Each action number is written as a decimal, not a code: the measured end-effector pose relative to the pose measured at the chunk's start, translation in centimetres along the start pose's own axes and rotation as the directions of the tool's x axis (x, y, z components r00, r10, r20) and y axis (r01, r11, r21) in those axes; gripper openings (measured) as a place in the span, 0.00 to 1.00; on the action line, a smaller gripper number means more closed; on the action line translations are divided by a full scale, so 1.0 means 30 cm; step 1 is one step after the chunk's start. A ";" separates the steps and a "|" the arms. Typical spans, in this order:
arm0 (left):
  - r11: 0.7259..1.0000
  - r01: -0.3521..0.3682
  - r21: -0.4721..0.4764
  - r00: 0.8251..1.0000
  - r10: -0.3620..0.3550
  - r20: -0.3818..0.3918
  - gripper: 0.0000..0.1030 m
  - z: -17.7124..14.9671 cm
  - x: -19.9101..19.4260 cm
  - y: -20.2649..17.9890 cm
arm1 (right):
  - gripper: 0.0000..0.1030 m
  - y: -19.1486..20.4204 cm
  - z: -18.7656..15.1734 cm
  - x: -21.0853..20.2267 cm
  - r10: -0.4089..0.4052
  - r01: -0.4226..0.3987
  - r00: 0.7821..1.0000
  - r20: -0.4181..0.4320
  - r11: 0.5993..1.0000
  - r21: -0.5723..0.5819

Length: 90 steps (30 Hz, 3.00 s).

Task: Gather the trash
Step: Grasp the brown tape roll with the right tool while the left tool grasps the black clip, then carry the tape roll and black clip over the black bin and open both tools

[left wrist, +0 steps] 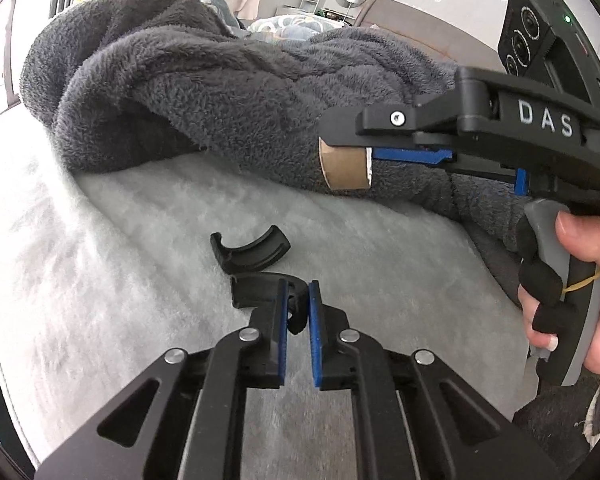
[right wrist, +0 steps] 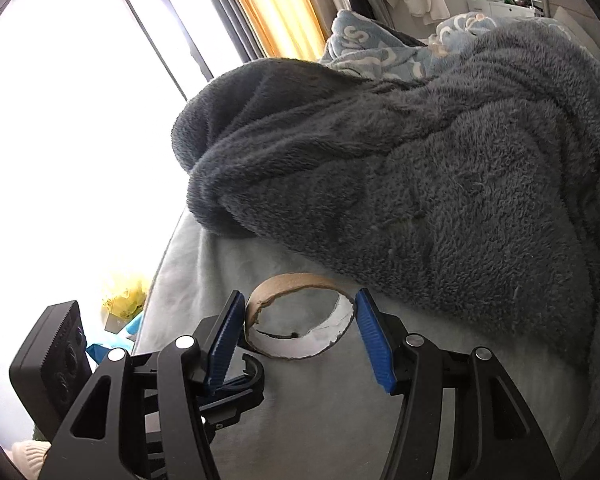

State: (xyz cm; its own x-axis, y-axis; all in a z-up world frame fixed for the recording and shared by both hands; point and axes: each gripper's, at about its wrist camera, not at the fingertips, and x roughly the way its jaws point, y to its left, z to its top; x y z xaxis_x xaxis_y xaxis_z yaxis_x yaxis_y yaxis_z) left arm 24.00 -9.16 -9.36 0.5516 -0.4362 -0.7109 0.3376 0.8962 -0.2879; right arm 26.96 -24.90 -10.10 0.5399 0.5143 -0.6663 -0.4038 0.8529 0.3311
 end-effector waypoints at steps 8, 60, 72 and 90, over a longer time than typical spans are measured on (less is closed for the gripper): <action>1.000 -0.007 -0.013 0.999 0.008 0.052 0.10 -0.010 -0.114 0.017 | 0.56 0.089 -0.002 -0.011 0.001 -0.001 1.000 0.006 1.000 -0.012; 0.849 -0.378 -0.369 0.924 0.321 -0.210 0.10 -0.373 -0.451 0.822 | 0.56 0.882 -0.031 0.361 0.221 -0.257 0.963 -0.153 0.925 -0.280; 0.804 -0.381 -0.457 0.914 0.253 -0.318 0.14 -0.498 -0.463 0.960 | 0.56 1.014 -0.082 0.520 0.229 -0.303 0.942 -0.244 0.894 -0.330; 0.780 -0.424 -0.460 0.906 0.360 -0.225 0.65 -0.560 -0.670 1.071 | 0.56 1.104 -0.245 0.759 0.126 -0.287 0.907 -0.401 0.882 -0.374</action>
State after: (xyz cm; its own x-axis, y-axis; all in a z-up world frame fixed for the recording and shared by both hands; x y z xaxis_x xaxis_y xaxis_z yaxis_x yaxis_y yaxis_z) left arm 10.93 29.76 -15.10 0.4495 -0.0543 -0.8916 -0.3211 0.9216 -0.2180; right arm 20.46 14.40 -19.23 0.1430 0.5378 -0.8309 -0.7872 0.5706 0.2339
